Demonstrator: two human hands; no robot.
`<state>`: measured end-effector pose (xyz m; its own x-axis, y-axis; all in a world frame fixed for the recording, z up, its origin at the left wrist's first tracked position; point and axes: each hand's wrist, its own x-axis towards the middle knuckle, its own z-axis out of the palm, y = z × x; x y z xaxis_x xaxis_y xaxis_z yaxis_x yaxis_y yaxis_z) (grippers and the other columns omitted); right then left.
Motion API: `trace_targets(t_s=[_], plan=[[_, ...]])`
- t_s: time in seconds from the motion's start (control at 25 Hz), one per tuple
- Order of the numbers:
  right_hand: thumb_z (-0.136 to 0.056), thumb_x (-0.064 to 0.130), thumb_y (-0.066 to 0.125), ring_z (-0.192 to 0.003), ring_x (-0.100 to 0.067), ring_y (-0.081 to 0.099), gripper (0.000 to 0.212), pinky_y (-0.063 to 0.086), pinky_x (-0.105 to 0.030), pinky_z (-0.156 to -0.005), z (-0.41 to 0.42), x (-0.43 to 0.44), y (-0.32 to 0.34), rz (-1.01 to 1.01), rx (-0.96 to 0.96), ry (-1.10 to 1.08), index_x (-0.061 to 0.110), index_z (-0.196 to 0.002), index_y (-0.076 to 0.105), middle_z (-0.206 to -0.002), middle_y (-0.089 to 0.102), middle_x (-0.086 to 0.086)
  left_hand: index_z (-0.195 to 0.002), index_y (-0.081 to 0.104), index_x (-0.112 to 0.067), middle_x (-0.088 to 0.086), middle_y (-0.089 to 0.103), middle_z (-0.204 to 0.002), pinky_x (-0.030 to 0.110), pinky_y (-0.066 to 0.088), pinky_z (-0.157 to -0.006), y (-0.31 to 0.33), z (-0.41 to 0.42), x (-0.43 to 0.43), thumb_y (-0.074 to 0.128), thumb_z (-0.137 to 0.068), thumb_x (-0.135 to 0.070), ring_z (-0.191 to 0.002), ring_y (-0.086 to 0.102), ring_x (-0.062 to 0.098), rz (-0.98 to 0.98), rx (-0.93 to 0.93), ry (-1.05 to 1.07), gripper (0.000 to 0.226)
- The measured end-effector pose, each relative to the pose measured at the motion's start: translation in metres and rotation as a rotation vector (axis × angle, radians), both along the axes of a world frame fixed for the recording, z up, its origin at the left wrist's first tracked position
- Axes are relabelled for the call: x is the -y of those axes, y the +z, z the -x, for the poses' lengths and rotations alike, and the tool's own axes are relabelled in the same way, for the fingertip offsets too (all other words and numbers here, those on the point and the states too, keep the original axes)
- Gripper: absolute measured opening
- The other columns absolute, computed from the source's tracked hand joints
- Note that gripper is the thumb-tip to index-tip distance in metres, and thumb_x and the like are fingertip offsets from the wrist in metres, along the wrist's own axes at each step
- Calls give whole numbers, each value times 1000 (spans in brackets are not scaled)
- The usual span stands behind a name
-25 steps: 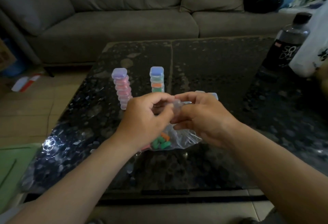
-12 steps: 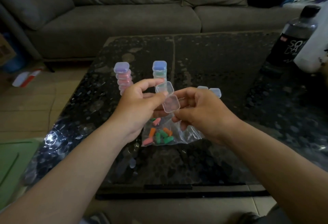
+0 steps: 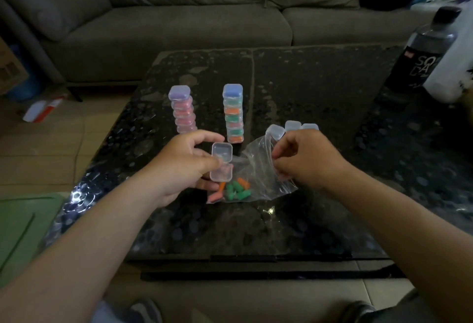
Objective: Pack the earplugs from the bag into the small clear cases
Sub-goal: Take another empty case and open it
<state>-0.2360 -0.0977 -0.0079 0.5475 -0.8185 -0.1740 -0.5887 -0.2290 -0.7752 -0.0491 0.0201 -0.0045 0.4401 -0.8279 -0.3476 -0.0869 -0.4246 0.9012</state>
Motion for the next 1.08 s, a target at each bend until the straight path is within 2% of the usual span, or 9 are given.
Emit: trace_targets(t_s=[0.16,0.32,0.4,0.48,0.64,0.76,0.88,1.0,1.08], plan=[[-86,1,71,-71,-13,75,17,64,-34,-73,-5,-7,-2,-58,-68,86,18,-83,71,-77,75,-2,-116,63,-25,13,79,-89,46,65,-74,-6,4,-5,74,-89,2,-81,78,22,-14,-42,-18,39],[-83,-7,63,-60,-19,73,18,64,-41,-67,-10,-18,-8,-156,-122,139,8,-83,74,-70,74,-11,-115,62,-24,11,80,-85,41,64,-71,-11,6,-6,70,-91,5,-78,78,20,-20,-25,-31,38],[-87,0,68,-50,-17,68,10,59,-31,-52,-12,-23,-8,-221,-107,150,6,-85,75,-67,73,-14,-115,62,-24,11,80,-85,43,63,-75,-13,6,-6,70,-91,4,-79,78,21,-22,-5,-37,38],[-91,11,73,-44,-14,63,6,52,-24,-46,-15,-25,-8,-272,-71,145,8,-86,75,-64,70,-14,-115,62,-24,12,79,-85,47,62,-77,-14,6,-6,71,-90,4,-79,77,25,-22,13,-40,39],[-93,4,68,-42,-15,57,18,49,-25,-43,-16,-28,-10,-299,5,168,15,-81,76,-58,65,-13,-116,63,-25,10,79,-82,36,61,-65,-17,5,-5,70,-90,5,-75,77,22,-25,35,-44,40],[-92,-4,63,-44,-17,56,27,49,-29,-45,-16,-28,-11,-314,25,204,17,-81,77,-56,63,-12,-114,64,-26,9,79,-79,34,60,-63,-18,6,-4,69,-90,5,-69,75,20,-25,53,-50,40],[-90,0,67,-51,-20,61,17,55,-32,-52,-17,-26,-12,-272,-6,247,13,-88,78,-65,69,-16,-112,63,-26,13,78,-79,41,60,-69,-18,7,-4,70,-90,6,-69,73,25,-15,50,-53,40],[-90,4,68,-51,-19,61,9,55,-32,-51,-16,-24,-15,-217,-12,278,7,-92,76,-71,69,-23,-112,63,-27,12,78,-78,43,61,-72,-18,7,-3,71,-90,4,-70,73,25,-20,56,-52,39],[-88,5,71,-53,-19,65,7,59,-34,-55,-16,-21,-18,-162,-19,291,11,-89,75,-71,71,-17,-113,63,-27,11,78,-78,43,61,-70,-18,7,-3,70,-90,4,-68,73,23,-23,59,-47,39]])
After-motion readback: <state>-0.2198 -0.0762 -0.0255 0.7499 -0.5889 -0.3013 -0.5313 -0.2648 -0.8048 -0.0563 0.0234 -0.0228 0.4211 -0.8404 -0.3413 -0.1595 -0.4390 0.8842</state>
